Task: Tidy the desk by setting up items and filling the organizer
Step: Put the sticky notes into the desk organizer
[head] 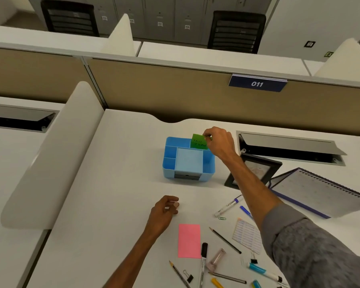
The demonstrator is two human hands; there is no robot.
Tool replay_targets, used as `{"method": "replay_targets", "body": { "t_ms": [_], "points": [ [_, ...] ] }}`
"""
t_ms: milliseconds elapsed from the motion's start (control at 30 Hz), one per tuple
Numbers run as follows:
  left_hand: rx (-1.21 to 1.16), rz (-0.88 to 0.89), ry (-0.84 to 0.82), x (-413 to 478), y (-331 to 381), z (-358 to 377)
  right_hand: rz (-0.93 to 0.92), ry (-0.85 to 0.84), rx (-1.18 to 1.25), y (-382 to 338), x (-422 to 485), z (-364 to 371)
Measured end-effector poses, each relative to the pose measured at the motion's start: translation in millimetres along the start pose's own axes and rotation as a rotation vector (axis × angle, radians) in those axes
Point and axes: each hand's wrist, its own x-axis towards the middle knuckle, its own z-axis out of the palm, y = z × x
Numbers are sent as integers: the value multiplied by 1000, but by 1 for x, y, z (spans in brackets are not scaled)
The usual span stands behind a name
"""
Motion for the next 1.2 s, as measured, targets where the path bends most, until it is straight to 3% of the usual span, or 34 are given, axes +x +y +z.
{"method": "replay_targets", "body": {
  "t_ms": [300, 600, 767, 833, 900, 1067, 1200],
  "points": [
    [16, -17, -42, 0, -4, 2, 40, -33, -24, 3, 7, 16],
    [142, 3, -37, -2, -12, 1, 30, 150, 0, 4, -8, 7],
    [378, 101, -60, -7, -19, 7, 76, 322, 316, 0, -86, 9],
    [462, 137, -68, -11, -22, 10, 102, 261, 501, -6, -132, 22],
    [529, 170, -54, -15, -23, 12, 108, 102, 532, -9, -174, 42],
    [686, 216, -49, -32, -33, 18, 48, -229, 246, -4, -252, 94],
    [748, 224, -83, -50, -42, 23, -30, -362, 43, 1, -280, 111]
  ]
}}
